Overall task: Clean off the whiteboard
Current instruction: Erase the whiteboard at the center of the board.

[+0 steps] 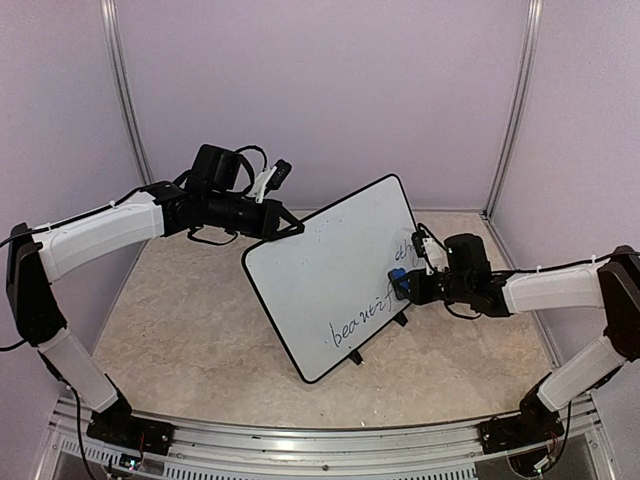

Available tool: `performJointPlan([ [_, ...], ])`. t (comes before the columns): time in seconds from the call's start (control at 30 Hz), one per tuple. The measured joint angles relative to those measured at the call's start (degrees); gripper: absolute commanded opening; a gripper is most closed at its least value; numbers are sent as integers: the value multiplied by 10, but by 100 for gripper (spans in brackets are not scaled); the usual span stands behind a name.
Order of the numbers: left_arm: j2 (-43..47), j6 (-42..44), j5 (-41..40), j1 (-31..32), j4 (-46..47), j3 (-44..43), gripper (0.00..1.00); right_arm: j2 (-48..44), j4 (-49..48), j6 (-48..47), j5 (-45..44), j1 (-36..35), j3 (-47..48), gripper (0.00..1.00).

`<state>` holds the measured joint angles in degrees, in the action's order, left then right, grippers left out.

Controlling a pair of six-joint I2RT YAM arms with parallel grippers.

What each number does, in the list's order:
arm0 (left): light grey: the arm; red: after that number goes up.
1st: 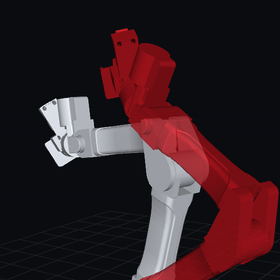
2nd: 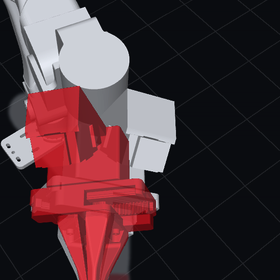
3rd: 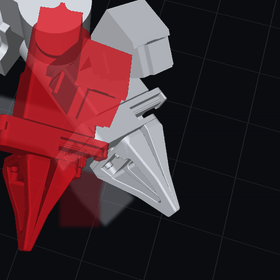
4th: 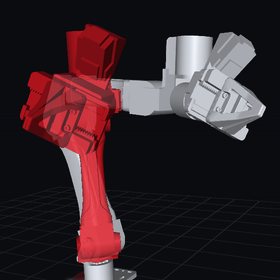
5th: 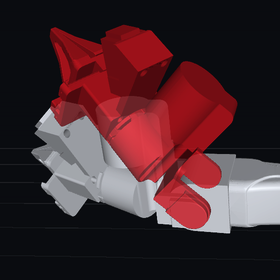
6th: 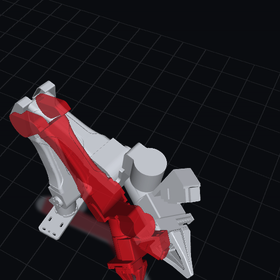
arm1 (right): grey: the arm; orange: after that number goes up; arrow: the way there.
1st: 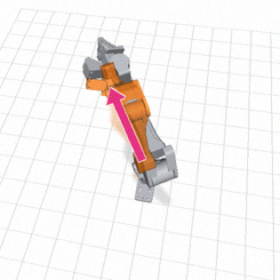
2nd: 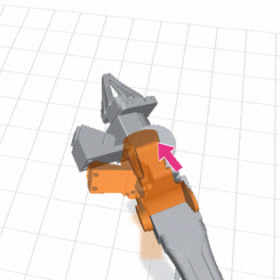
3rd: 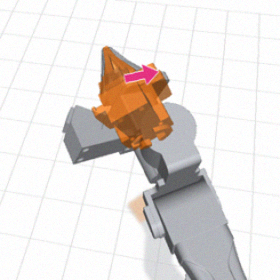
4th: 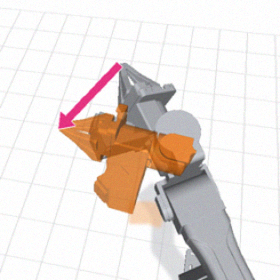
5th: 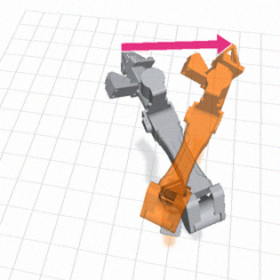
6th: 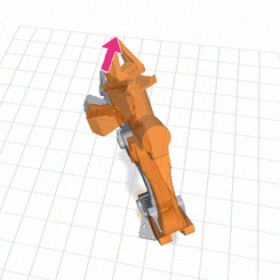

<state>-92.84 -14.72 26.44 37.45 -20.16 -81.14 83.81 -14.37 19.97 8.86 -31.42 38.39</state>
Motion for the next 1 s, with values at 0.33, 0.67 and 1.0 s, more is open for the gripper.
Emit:
performJointPlan([
  [0.33, 0, 10, 6, 2, 4, 0, 0, -22, 35, 2, -12, 0, -26, 30],
  [0.67, 1, 16, 5, 5, 5, 0, 0, -16, 38, -11, -40, 22, 74, 30],
  [1.0, 2, 9, -4, 6, 2, 0, 0, 4, 10, -9, -32, 26, 36, 29],
])
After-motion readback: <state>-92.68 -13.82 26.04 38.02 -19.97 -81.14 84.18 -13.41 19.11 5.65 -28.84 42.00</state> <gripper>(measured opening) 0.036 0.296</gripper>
